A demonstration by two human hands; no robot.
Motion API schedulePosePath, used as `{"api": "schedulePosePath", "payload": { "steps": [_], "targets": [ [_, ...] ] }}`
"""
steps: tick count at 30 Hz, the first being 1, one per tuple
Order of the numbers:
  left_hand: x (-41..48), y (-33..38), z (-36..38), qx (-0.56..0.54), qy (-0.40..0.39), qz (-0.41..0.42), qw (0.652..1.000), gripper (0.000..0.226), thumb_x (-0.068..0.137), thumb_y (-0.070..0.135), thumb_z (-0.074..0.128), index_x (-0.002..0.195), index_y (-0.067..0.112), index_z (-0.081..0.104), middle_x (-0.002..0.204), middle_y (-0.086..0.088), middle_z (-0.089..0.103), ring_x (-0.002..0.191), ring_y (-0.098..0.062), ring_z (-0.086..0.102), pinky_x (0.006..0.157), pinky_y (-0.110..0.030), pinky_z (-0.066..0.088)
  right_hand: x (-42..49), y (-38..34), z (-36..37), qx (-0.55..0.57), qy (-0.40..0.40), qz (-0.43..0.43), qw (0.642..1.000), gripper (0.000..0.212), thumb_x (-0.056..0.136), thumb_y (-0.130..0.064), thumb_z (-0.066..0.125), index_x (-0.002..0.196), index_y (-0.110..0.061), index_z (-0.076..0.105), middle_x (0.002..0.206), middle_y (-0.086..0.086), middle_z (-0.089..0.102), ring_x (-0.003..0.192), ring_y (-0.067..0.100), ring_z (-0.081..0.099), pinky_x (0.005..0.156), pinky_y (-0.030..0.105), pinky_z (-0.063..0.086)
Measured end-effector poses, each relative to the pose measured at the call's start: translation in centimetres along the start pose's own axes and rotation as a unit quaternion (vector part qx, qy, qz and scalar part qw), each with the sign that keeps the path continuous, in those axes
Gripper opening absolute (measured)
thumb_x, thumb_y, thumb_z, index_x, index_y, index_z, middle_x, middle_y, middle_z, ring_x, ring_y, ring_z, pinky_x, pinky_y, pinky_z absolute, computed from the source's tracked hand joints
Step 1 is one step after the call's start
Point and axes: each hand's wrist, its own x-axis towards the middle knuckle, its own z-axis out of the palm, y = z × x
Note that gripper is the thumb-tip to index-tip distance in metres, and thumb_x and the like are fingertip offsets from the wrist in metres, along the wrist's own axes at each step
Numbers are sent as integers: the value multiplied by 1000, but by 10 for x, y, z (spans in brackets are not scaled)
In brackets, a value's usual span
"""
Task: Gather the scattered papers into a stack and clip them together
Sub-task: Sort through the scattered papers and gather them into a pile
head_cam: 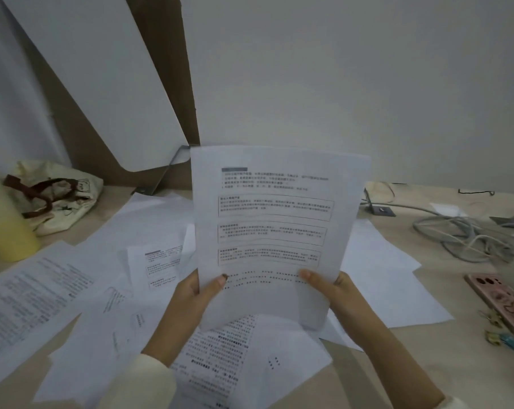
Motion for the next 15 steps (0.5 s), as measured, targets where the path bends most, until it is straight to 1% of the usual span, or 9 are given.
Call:
{"api": "schedulePosePath", "payload": {
  "steps": [3,5,7,9,10,12,13,14,15],
  "targets": [
    [0,2,7,33,17,16,999,22,91,18,55,97,39,59,95,20,66,77,10,66,60,-8,51,2,2,3,-8,53,-13,998,21,84,-23,64,105,-22,69,103,-1,74,95,20,69,86,39,56],
    [-4,9,13,49,18,33,998,22,92,19,52,96,40,58,95,20,66,76,13,64,60,-6,50,0,-2,-3,-32,89,-39,995,12,86,-23,62,94,-28,69,91,-8,74,82,7,71,71,25,58],
    [-10,14,22,65,10,50,997,22,93,20,50,102,39,56,98,21,64,78,17,62,61,-3,48,-5,-8,-14,-63,123,-70,988,12,87,-22,60,87,-33,65,83,-17,72,70,-5,68,55,11,52],
    [-14,16,33,83,3,51,995,20,94,21,48,104,37,55,100,18,65,82,15,63,63,-5,50,-15,-10,-30,-100,155,-87,979,14,88,-23,59,87,-36,62,87,-19,68,68,-11,65,51,6,48],
    [-16,15,39,86,-1,40,995,18,94,21,48,104,33,56,99,14,68,82,9,65,63,-8,52,-21,-11,-38,-117,166,-94,975,15,89,-23,57,88,-38,60,89,-20,67,69,-13,64,51,5,47],
    [-21,14,53,86,-23,9,996,14,94,21,49,102,23,59,93,5,72,76,-3,70,60,-16,55,-34,-8,-58,-149,181,-88,968,16,91,-22,55,90,-38,60,91,-20,66,73,-12,64,53,6,48],
    [-24,12,61,93,-40,-4,995,13,94,20,49,100,20,61,90,3,73,73,-5,70,59,-18,56,-42,-6,-68,-159,193,-74,965,14,91,-22,53,91,-34,61,92,-16,68,75,-6,66,53,10,49],
    [-26,9,71,103,-58,-17,993,14,94,19,49,97,16,62,86,3,74,69,-5,70,57,-21,56,-51,-4,-78,-167,204,-56,963,12,92,-23,52,93,-28,63,92,-10,70,76,2,68,55,15,50],
    [-29,5,80,112,-76,-28,990,15,94,19,49,93,13,64,82,3,73,66,-5,69,55,-22,55,-59,0,-89,-180,214,-35,959,13,92,-24,51,93,-20,63,91,-2,71,79,11,68,58,24,52]
  ]
}}
